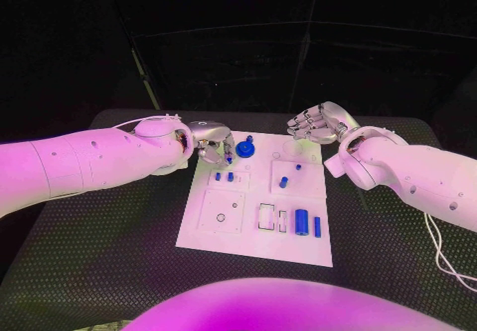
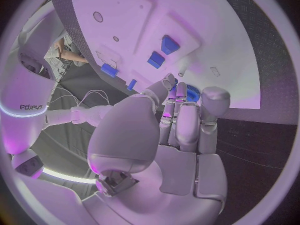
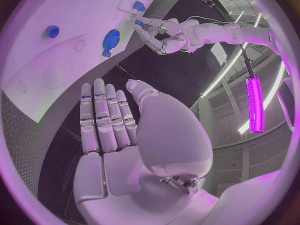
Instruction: Assemble the parts on the task board
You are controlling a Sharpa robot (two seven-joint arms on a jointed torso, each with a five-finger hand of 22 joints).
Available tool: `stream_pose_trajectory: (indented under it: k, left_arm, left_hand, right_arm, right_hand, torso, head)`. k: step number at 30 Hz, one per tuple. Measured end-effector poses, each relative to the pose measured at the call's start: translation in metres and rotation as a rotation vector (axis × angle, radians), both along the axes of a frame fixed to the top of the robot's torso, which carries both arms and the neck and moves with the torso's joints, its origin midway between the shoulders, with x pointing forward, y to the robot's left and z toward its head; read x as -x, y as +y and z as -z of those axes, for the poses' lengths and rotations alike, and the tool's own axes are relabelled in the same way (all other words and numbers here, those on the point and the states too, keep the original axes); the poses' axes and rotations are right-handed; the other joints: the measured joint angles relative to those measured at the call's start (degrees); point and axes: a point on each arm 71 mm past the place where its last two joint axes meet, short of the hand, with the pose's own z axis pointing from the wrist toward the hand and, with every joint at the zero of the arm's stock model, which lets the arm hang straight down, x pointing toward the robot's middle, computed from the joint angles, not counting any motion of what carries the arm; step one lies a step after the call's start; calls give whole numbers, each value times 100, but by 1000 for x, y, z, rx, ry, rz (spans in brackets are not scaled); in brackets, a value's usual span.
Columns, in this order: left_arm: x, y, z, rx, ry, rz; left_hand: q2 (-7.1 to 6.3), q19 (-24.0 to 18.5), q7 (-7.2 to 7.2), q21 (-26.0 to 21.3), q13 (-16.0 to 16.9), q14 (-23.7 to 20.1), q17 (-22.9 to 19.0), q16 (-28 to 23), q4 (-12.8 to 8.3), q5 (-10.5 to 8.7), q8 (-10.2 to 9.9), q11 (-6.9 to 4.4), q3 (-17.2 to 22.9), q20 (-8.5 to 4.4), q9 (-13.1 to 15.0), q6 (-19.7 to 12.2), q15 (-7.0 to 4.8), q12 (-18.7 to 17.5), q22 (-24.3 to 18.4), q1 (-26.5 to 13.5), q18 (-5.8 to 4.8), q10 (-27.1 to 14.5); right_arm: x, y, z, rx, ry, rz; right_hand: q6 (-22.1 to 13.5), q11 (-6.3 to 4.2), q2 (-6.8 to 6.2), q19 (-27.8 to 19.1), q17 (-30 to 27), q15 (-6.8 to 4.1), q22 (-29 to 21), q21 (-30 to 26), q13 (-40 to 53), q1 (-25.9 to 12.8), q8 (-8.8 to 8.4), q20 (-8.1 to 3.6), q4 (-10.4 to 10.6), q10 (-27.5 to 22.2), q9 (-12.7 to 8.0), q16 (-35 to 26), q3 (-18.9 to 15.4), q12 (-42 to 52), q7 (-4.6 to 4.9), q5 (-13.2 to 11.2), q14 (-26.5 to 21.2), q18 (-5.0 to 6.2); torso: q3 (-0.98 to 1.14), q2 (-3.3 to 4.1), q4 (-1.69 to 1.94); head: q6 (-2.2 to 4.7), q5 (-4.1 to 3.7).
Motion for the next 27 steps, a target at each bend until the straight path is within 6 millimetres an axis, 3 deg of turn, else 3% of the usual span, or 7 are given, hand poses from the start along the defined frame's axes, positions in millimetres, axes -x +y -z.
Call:
stream_pose_trajectory:
  k: [27]
  left_arm:
    - [-14,-3,4,-35,42,-40]
  left_hand:
    - [-23,0,-1,-1,0,0,-28,0,16,0,-23,0,16,0,1,-1,0,-22,-13,-23,0,0]
  right_arm:
    - [0,2,0,-2,0,-4]
  right_hand:
    - [18,0,0,0,-10,21,-5,-24,0,0,0,0,-15,0,0,-21,15,-25,18,0,21,0]
  torso:
    - [4,3,1]
  head:
    - [0,9]
